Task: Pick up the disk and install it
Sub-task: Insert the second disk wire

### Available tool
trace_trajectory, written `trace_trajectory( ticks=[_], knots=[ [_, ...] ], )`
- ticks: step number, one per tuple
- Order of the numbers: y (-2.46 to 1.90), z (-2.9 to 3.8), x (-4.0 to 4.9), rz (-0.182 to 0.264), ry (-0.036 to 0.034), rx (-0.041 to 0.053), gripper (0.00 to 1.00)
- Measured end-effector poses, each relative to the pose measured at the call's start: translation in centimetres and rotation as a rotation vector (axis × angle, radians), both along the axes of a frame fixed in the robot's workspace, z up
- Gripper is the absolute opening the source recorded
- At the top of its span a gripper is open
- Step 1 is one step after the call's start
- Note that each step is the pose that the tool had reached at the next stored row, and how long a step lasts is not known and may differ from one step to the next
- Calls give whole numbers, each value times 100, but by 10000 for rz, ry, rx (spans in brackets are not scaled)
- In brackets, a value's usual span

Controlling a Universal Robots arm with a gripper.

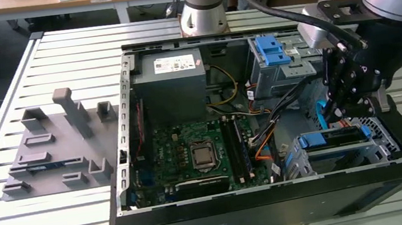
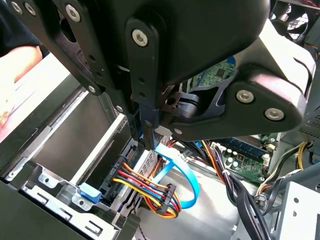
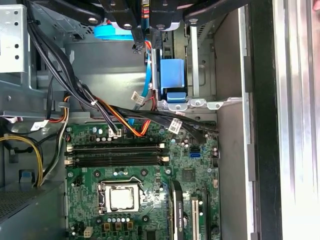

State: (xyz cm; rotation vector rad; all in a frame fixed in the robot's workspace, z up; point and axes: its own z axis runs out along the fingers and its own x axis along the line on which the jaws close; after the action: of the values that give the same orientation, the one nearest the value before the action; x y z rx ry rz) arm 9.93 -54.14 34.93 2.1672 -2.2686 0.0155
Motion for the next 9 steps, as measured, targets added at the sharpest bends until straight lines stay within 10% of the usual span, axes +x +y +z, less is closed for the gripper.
trace_trajectory(
  ticks=[9],
  knots=[
    [-84,-38,0,0,0,18,16]
  ],
)
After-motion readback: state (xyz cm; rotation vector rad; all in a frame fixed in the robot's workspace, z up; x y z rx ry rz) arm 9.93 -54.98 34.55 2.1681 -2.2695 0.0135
